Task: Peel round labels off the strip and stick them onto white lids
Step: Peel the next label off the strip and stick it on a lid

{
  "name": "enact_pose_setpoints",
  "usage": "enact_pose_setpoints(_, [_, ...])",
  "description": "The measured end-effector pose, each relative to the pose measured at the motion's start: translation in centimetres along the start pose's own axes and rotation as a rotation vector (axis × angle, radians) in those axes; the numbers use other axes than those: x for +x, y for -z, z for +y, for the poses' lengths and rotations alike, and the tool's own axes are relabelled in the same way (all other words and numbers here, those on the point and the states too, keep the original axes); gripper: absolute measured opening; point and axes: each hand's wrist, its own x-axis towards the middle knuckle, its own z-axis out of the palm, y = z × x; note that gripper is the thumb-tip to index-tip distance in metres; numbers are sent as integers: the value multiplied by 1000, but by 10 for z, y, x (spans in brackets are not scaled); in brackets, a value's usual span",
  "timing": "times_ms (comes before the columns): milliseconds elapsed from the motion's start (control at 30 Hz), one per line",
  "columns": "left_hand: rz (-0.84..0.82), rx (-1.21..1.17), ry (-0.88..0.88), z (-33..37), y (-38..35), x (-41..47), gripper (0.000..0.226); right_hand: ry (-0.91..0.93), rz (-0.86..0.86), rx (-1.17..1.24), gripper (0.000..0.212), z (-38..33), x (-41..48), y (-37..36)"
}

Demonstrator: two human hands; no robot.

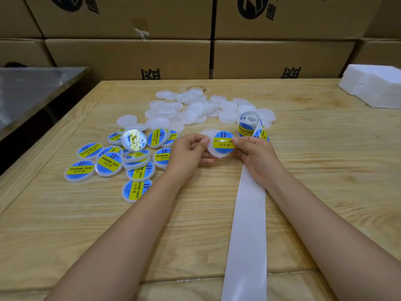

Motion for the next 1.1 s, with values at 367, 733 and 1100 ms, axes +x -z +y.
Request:
enact_pose_setpoints(367, [-26,17,-5,1,0,-2,15,-36,29,-71,19,-1,-1,-3])
enact_pose_setpoints(733, [-25,69,-58,-1,1,-2,15,-30,75,-193,15,1,0,-4])
enact_pose_setpoints(1100, [-24,142,-79,-4,0,-1,10,-28,108,-260,14,2,0,-4])
